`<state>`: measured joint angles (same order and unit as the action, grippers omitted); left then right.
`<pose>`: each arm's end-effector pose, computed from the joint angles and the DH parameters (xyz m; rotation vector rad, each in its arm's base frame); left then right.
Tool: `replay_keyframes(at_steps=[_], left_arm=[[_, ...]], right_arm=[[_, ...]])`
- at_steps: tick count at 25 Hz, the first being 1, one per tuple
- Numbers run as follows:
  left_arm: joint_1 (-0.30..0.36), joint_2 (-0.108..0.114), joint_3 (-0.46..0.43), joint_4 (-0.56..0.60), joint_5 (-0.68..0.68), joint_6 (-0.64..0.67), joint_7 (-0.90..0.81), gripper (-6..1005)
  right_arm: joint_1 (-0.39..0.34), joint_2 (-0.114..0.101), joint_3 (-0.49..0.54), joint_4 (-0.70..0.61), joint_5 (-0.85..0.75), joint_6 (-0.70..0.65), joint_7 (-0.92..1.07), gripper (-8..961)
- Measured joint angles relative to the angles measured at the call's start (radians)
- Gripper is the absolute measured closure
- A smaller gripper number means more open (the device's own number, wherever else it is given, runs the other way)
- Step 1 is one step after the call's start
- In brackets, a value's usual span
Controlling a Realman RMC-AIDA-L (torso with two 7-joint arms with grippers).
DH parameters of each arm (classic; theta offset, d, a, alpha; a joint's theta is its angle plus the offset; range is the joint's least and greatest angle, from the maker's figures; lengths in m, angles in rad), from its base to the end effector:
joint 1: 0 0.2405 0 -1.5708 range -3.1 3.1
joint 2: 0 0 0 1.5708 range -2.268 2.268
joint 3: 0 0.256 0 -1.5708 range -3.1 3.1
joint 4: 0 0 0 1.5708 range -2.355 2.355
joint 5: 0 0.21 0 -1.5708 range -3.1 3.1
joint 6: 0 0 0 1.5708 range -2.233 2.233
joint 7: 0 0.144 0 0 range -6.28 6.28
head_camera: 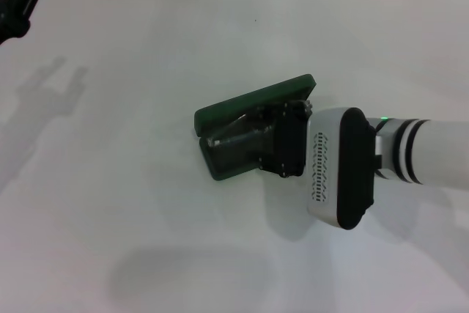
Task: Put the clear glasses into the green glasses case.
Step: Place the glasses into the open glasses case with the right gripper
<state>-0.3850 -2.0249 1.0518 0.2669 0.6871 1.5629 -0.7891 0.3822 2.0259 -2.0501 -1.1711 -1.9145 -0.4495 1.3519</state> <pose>-0.2888 0.3187 0.0532 -1.7763 -0.4122 -1.2943 0.1704 0.3306 -0.1118 -2.5429 -0.5702 -0.0536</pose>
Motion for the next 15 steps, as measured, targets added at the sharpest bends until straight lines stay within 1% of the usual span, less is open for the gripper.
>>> replay_keyframes(at_steps=[1, 4, 7, 10, 12, 15], left_arm=[[0.001, 0.000, 0.000, 0.000, 0.000, 0.000, 0.000, 471], [0.007, 0.002, -0.002, 0.000, 0.000, 0.000, -0.001, 466], [0.011, 0.003, -0.003, 0.000, 0.000, 0.000, -0.003, 460], [0.012, 0.004, -0.003, 0.000, 0.000, 0.000, -0.002, 455], [0.011, 0.002, -0.002, 0.000, 0.000, 0.000, -0.001, 451], [0.008, 0.001, -0.002, -0.001, 0.000, -0.003, 0.000, 446]], right_arm=[[-0.011, -0.001, 0.004, -0.014, 0.000, -0.006, 0.000, 495], [-0.046, -0.004, 0.040, -0.056, 0.002, -0.065, 0.000, 378], [-0.064, -0.005, 0.086, -0.075, 0.002, -0.145, 0.002, 260], [-0.070, -0.006, 0.131, -0.077, 0.004, -0.233, 0.026, 205], [-0.069, -0.006, 0.147, -0.069, 0.006, -0.268, 0.041, 169], [-0.058, -0.004, 0.157, -0.041, 0.044, -0.321, 0.051, 170]])
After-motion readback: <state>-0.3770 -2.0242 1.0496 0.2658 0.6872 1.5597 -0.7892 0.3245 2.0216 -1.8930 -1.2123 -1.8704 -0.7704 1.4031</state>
